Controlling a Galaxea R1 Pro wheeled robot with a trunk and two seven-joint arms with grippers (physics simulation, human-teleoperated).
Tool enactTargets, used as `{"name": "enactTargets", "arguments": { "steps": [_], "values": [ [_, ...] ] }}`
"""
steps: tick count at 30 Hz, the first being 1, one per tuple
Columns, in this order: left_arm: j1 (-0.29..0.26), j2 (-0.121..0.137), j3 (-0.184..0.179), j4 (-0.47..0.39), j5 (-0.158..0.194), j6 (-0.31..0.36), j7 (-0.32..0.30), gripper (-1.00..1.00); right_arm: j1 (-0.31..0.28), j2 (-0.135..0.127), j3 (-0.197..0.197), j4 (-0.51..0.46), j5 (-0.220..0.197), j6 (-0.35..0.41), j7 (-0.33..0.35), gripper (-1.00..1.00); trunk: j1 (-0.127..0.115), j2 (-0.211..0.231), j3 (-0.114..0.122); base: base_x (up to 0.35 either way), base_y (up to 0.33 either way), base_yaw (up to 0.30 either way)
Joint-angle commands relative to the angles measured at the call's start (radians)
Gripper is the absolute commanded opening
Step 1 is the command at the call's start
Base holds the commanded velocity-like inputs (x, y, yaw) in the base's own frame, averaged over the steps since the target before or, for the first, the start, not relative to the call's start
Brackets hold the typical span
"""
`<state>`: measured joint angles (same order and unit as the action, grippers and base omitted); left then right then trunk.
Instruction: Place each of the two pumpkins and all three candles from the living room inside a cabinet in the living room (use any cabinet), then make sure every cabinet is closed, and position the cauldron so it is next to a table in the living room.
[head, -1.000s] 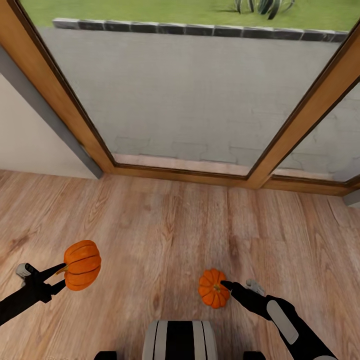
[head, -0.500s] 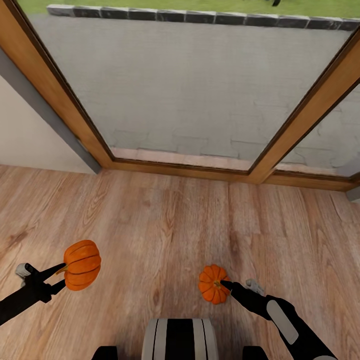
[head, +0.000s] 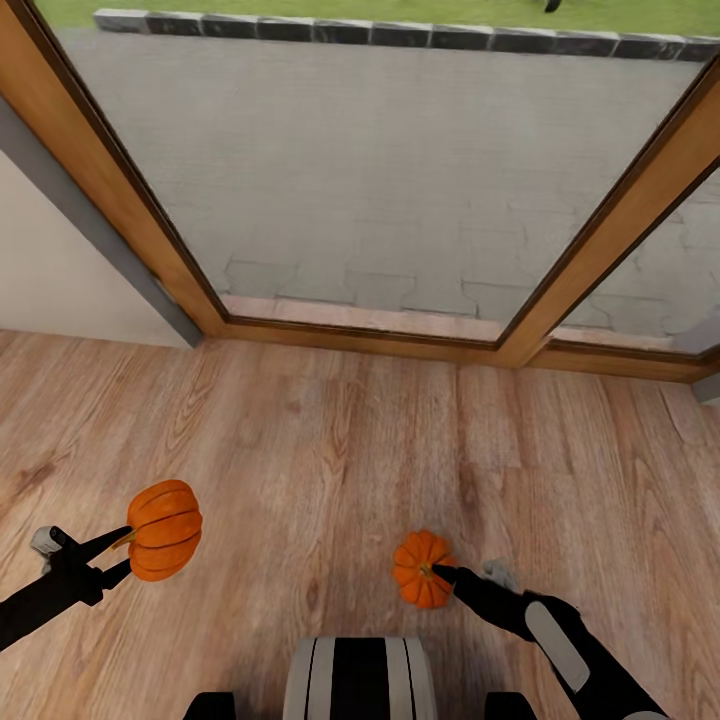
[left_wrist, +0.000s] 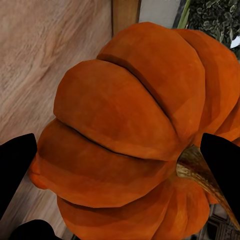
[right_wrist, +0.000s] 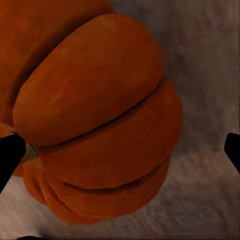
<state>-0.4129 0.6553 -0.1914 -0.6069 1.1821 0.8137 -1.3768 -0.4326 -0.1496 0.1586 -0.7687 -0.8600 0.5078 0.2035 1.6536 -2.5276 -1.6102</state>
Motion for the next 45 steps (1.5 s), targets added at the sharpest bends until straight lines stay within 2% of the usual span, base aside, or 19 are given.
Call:
{"name": "enactTargets", "arguments": {
  "steps": [1, 3, 7, 36, 40, 45],
  "values": [
    [-0.001, 0.001, -0.006, 0.001, 0.007, 0.01, -0.004, -1.0, 0.0, -0.001, 0.01, 0.0, 0.009, 0.001, 0.01, 1.0, 0.0, 0.0, -0.001, 0.0, 0.0, 0.0],
    [-0.001, 0.002, -0.006, 0.001, 0.007, 0.01, -0.004, -1.0, 0.0, -0.001, 0.021, 0.001, 0.01, 0.0, 0.053, 1.0, 0.0, 0.0, -0.001, 0.0, 0.0, 0.0],
    [-0.001, 0.001, -0.006, 0.001, 0.007, 0.01, -0.004, -1.0, 0.0, -0.001, 0.026, 0.003, 0.011, 0.0, 0.08, 1.0, 0.0, 0.0, -0.001, 0.0, 0.0, 0.0],
    [-0.001, 0.002, -0.005, 0.001, 0.009, 0.01, -0.004, -1.0, 0.0, -0.001, 0.025, 0.003, 0.01, -0.002, 0.085, 1.0, 0.0, 0.0, -0.001, 0.006, 0.0, 0.0],
    [-0.001, 0.001, -0.006, 0.001, 0.01, 0.01, -0.004, -1.0, 0.0, -0.001, 0.025, 0.003, 0.01, -0.002, 0.085, 1.0, 0.002, -0.001, -0.016, 0.0, 0.0, 0.0],
    [-0.001, 0.001, -0.006, 0.001, 0.01, 0.01, -0.004, -1.0, 0.0, -0.001, 0.025, 0.003, 0.011, -0.002, 0.086, 1.0, 0.002, -0.001, -0.016, 0.0, 0.0, 0.0]
  ]
}}
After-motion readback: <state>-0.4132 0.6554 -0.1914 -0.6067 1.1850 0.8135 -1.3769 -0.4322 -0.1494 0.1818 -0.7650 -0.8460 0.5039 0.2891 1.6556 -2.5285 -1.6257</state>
